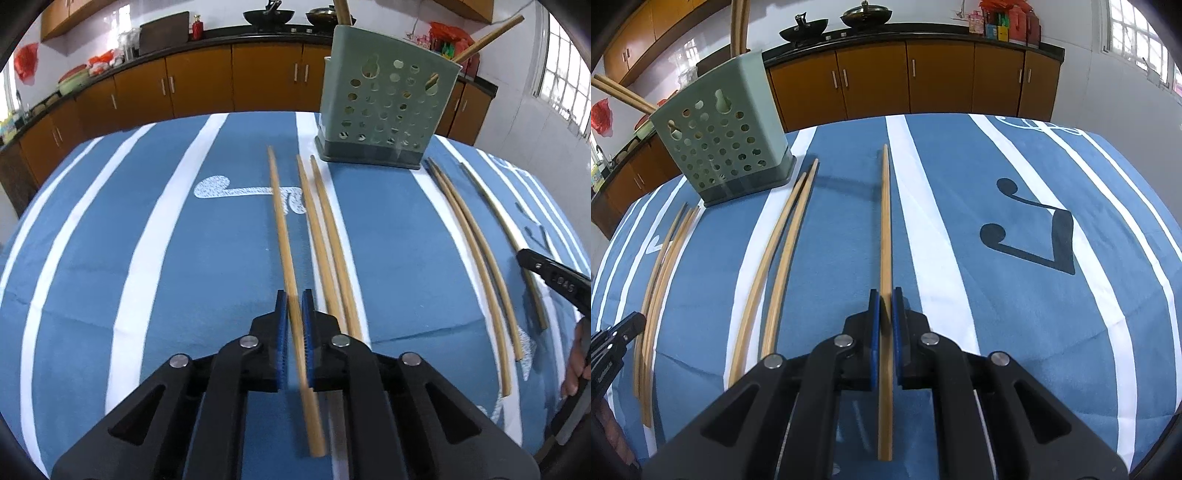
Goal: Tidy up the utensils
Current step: 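Grasp a third chopstick with the right tool while the left tool grasps another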
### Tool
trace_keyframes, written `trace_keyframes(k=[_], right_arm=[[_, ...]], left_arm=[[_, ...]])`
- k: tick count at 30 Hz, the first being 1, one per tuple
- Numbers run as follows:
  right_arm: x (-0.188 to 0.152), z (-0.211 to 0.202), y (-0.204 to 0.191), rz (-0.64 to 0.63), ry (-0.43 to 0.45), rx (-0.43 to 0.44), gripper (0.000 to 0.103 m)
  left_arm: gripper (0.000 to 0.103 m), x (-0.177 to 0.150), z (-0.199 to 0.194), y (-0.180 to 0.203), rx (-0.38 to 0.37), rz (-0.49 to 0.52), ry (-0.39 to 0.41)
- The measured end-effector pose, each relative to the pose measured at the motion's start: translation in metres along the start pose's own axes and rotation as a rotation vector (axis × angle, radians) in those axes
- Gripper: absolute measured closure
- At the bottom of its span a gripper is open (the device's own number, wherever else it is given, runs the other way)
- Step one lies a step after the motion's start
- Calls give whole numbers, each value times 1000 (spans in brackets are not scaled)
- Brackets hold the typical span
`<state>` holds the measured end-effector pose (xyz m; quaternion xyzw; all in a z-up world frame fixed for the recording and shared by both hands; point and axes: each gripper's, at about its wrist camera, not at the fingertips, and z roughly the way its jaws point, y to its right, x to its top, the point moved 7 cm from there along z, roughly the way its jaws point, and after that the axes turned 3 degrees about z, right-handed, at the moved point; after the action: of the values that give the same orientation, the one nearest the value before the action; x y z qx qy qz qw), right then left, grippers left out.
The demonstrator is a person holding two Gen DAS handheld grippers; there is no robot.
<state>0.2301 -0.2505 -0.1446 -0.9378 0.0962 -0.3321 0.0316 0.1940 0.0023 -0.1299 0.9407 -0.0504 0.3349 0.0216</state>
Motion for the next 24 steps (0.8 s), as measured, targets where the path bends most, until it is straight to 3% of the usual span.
trace_keyframes(k=[6, 24], right_arm=[[-3, -1, -5, -34, 4, 2, 93], [4, 5, -7, -51, 24, 17, 95]], left_arm=[[96, 10, 6, -21, 29, -47, 2], [95, 15, 12, -29, -57, -89, 17]])
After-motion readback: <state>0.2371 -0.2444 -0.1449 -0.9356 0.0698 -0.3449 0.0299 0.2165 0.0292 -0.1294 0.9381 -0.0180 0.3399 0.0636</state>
